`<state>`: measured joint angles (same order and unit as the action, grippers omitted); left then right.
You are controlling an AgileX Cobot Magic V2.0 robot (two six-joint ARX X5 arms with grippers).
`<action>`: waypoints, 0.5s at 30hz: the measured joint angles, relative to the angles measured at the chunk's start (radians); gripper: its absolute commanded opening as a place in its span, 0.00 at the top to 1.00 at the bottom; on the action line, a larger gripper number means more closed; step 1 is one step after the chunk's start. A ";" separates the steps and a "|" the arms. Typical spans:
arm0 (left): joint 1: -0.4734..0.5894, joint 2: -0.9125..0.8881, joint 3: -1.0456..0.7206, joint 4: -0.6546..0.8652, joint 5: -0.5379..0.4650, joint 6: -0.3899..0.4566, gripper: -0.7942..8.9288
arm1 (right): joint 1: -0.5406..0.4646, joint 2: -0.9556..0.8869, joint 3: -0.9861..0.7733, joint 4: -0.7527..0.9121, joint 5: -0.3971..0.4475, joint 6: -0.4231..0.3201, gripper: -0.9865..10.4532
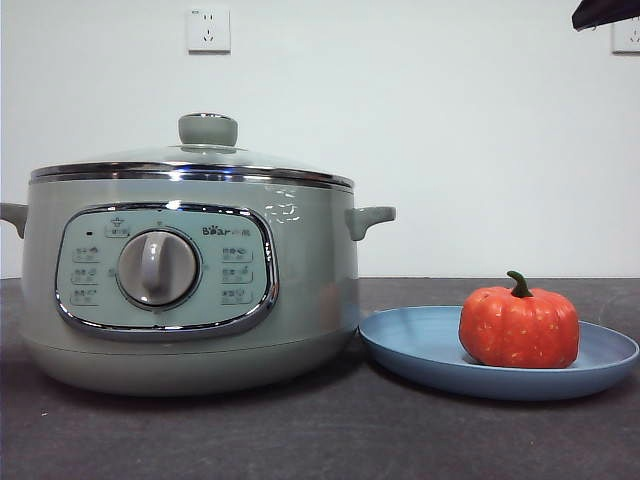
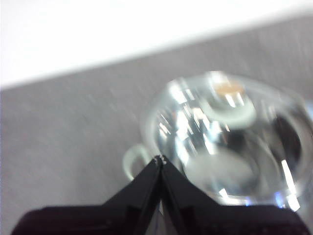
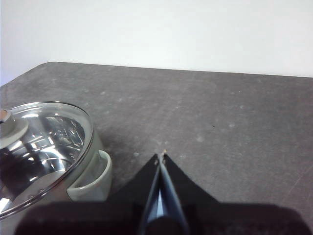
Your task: Take the pumpkin out from the steamer,put the pumpkin in the blue plate,close the lid
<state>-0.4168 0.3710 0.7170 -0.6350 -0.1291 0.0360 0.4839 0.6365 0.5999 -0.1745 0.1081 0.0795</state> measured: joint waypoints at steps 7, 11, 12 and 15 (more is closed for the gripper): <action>0.254 -0.188 -0.201 0.220 0.047 0.008 0.92 | 0.000 0.000 0.000 0.000 0.000 0.000 0.91; 0.326 -0.243 -0.361 0.315 0.050 0.008 0.92 | 0.000 0.000 0.000 0.000 0.000 0.000 0.91; 0.336 -0.251 -0.402 0.335 0.051 0.008 0.92 | 0.000 0.000 0.000 0.000 0.000 0.000 0.91; 0.351 -0.272 -0.520 0.387 0.076 0.008 0.92 | 0.000 0.000 0.000 0.000 0.000 0.000 0.91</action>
<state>-0.0658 0.0994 0.1974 -0.2478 -0.0532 0.0437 0.4839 0.6365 0.5999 -0.1745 0.1078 0.0795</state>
